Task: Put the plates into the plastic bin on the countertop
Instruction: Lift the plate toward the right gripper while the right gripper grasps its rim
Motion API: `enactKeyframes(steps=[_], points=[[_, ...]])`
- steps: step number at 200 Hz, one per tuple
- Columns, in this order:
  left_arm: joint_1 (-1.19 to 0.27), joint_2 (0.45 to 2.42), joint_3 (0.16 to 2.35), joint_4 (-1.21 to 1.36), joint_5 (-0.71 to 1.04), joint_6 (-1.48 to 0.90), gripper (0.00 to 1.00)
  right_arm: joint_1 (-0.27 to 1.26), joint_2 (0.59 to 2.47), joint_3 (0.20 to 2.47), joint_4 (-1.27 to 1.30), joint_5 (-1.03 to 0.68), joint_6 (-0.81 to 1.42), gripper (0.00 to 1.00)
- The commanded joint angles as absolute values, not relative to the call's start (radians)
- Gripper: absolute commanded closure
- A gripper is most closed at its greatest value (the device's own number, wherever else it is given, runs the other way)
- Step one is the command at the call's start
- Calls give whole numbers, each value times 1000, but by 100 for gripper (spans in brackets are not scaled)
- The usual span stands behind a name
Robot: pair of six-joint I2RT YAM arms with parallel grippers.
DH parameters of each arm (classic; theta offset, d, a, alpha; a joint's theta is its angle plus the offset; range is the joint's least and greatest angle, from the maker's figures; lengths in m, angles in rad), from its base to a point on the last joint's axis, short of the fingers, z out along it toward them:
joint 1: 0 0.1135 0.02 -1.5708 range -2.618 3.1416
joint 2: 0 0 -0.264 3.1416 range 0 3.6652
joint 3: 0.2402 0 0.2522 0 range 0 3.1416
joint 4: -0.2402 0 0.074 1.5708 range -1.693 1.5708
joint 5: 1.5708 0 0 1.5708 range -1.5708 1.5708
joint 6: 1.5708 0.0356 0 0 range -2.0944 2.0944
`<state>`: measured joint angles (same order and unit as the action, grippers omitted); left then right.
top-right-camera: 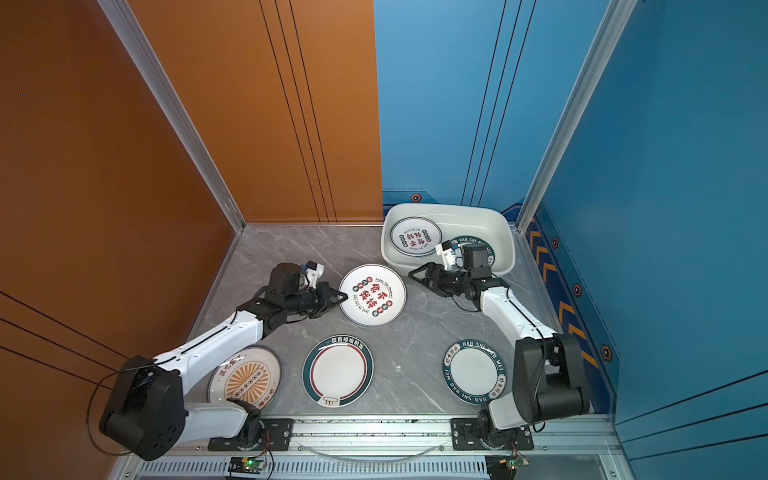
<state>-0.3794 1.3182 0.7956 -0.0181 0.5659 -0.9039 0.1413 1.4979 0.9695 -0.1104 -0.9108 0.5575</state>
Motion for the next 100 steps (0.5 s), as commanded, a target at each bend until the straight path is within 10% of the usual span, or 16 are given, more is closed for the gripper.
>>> enactKeyframes(steps=[1,100], points=[[-368,1293,847,0,657,-879,100,161,1537,1008,-95,-951,548,28],[-367,1322,879,-18,699,-836,100,253,1607,1010,-41,-1043,560,52]])
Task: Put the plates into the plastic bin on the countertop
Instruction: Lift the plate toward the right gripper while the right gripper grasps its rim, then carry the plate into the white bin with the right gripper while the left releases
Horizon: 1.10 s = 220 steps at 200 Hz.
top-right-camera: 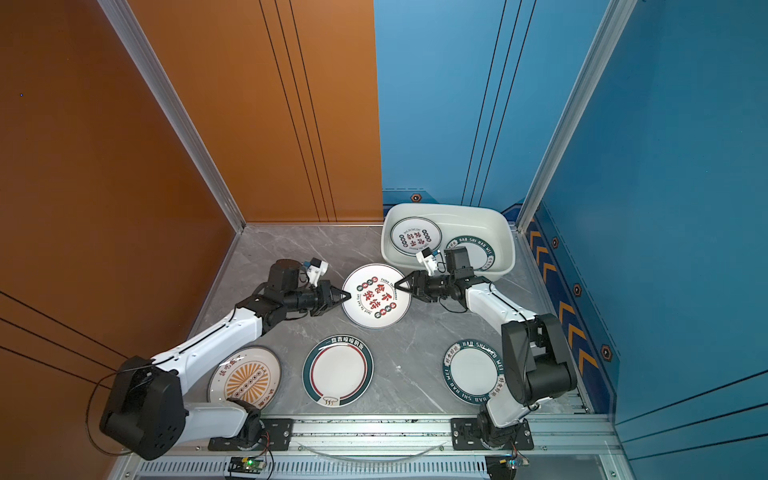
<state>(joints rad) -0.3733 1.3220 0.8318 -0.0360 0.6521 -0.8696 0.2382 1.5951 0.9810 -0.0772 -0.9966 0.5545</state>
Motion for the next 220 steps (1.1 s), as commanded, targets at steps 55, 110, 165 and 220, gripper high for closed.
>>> enactKeyframes(steps=[55,110,165,220], points=[[-372,1331,894,-38,708,-816,100,279,1610,980,57,-1061,635,71],[-373,1338,898,-61,700,-801,100,290,1608,974,80,-1068,658,88],[-371,1346,918,-141,662,-747,88,282,1592,990,38,-1064,650,100],[-365,1348,921,-167,640,-727,56,266,1568,1023,-94,-1041,575,100]])
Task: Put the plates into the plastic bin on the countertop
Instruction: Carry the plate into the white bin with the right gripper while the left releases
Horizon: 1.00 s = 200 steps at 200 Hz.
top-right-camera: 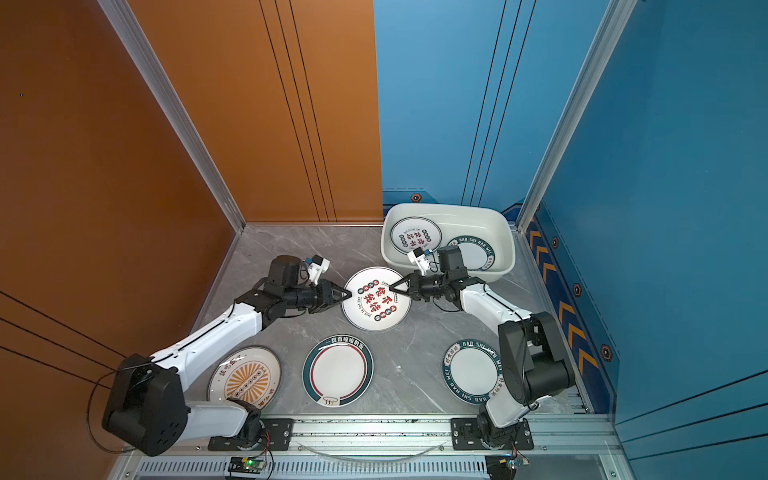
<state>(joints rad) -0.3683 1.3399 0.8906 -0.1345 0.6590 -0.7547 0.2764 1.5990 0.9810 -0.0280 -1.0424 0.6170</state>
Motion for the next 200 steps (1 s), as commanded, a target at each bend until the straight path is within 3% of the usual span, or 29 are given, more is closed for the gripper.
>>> enactKeyframes(steps=[1,17,35,109,162,200], points=[[-365,1348,922,-168,640,-727,55,266,1567,1024,-95,-1040,574,100],[-364,1340,923,-180,626,-717,40,256,1559,1028,-119,-1033,568,100],[-362,1316,918,-211,598,-709,0,233,1544,1035,-143,-1021,563,100],[-335,1166,819,-215,415,-758,2,78,1623,1290,-312,-857,597,100],[-274,1065,738,-219,388,-793,2,39,1843,1621,-299,-715,744,100],[-238,1019,727,-253,409,-782,2,51,2049,1937,-447,-559,732,100]])
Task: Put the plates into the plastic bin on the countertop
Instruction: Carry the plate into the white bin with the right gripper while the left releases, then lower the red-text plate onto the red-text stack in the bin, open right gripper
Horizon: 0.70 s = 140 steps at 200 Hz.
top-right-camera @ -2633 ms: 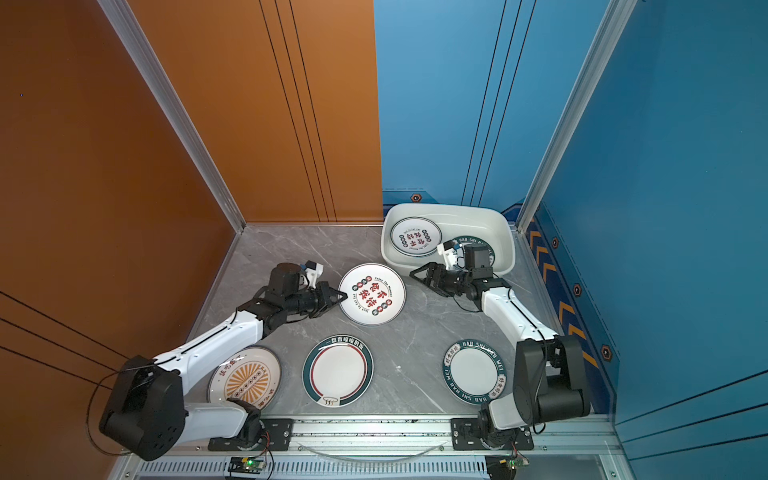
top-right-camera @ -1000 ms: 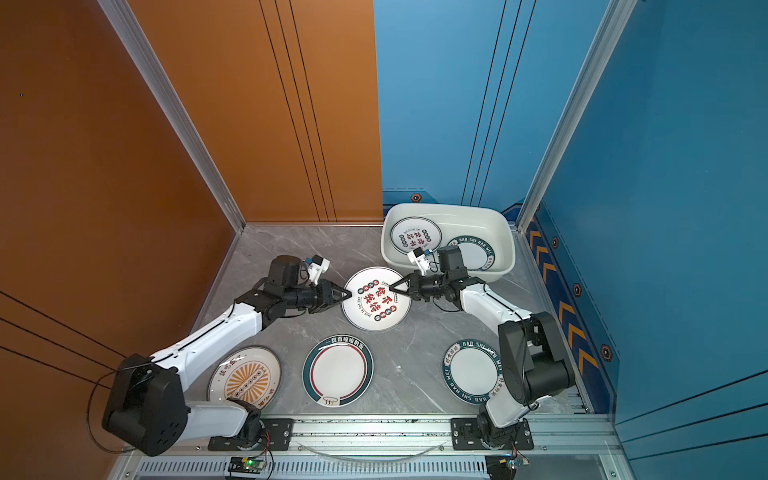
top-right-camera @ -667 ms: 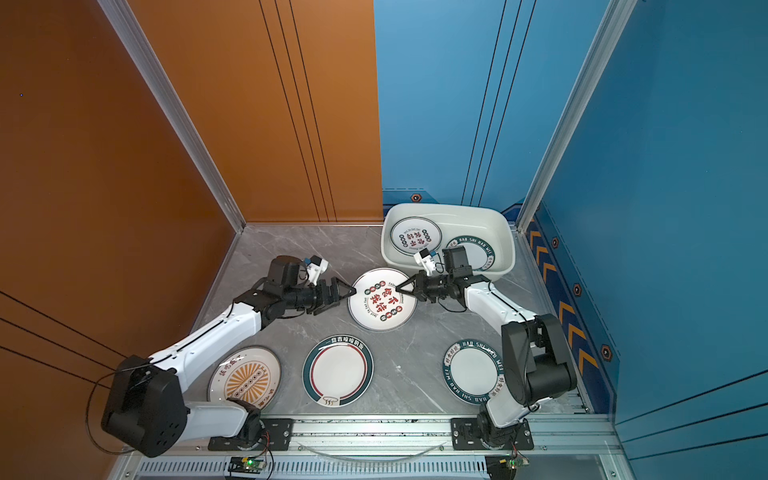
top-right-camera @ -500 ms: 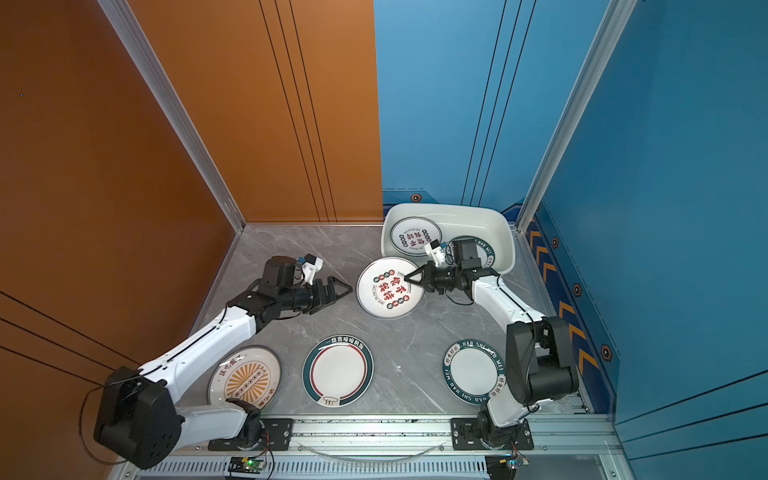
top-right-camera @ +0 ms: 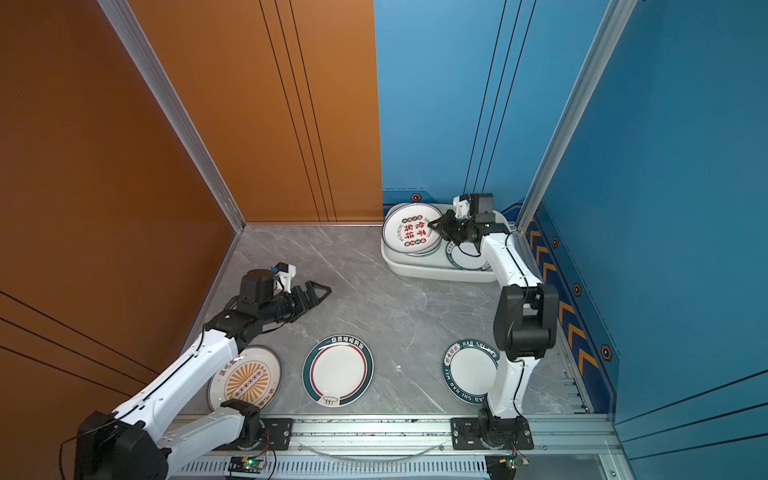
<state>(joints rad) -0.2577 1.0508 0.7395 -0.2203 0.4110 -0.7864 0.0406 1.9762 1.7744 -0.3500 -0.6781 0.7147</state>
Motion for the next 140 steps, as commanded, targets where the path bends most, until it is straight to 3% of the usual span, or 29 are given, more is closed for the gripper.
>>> enactKeyframes(steps=[1,57,140], points=[[-237,1018,727,-254,410,-781,2,52,2052,1943,-450,-557,732,100],[-186,980,695,-264,452,-774,2,61,2292,2242,-575,-438,719,100],[-167,1003,686,-239,490,-770,2,63,2387,2268,-604,-364,720,100]])
